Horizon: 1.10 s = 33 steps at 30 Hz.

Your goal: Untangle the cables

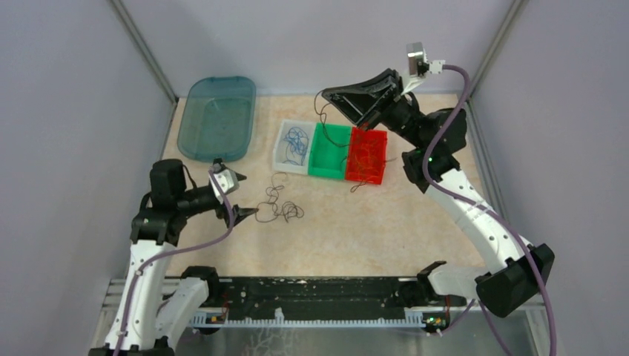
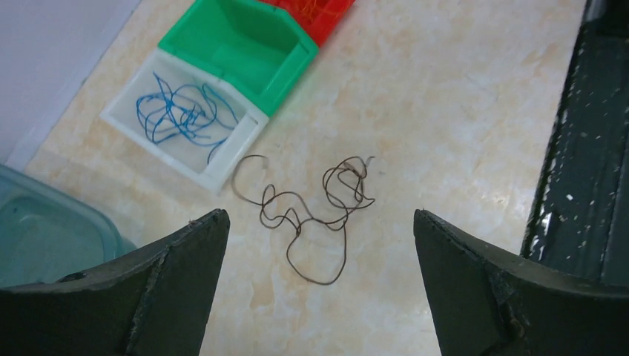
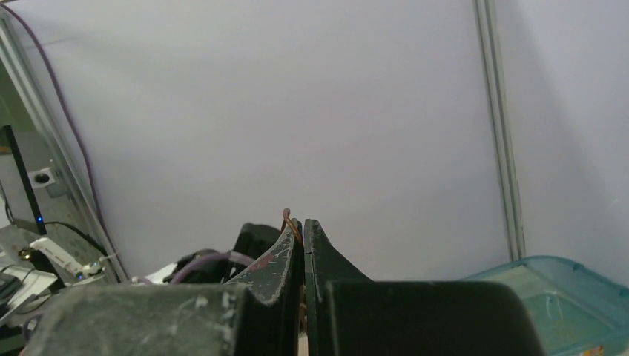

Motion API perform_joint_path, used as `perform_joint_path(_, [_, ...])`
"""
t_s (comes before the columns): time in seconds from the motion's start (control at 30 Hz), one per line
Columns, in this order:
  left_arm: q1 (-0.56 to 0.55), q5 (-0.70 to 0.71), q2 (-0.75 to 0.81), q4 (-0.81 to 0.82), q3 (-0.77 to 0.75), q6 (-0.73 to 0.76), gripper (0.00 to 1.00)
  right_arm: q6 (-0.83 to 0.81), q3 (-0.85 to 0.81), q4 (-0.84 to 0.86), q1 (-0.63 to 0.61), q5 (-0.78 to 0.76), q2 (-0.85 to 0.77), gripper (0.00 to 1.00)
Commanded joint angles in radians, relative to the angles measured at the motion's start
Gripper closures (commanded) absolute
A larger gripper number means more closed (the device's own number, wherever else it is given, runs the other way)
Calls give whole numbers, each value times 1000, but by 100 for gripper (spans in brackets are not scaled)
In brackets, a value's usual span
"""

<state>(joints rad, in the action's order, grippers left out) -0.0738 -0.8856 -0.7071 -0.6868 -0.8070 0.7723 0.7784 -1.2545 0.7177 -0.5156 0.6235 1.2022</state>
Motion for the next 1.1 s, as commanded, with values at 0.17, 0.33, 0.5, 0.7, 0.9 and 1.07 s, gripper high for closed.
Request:
perform_joint_path(0.17, [2, -180, -146, -5, -115, -102, 0, -9, -17, 14, -15, 13, 20, 100])
perform_joint_path(0.33, [-5, -125, -198, 59, -71, -68, 0, -52, -20, -33, -14, -4, 20, 100])
perform_joint_path(0.5, [-16, -104, -303, 79, -101, -46, 1, -156, -39, -142, -14, -64, 23, 100])
perform_joint_path(0.7, [-62, 10, -333, 138, -47, -22, 5, -333, -46, -298, -13, -212, 46, 100])
perform_joint_path(0.9, [-92, 178, -417, 176, 17, 89, 9, -528, -49, -401, -14, -417, 129, 100])
perform_joint_path(1.07, [-92, 192, -454, 206, 41, 127, 14, -575, -32, -372, -12, -493, 230, 100])
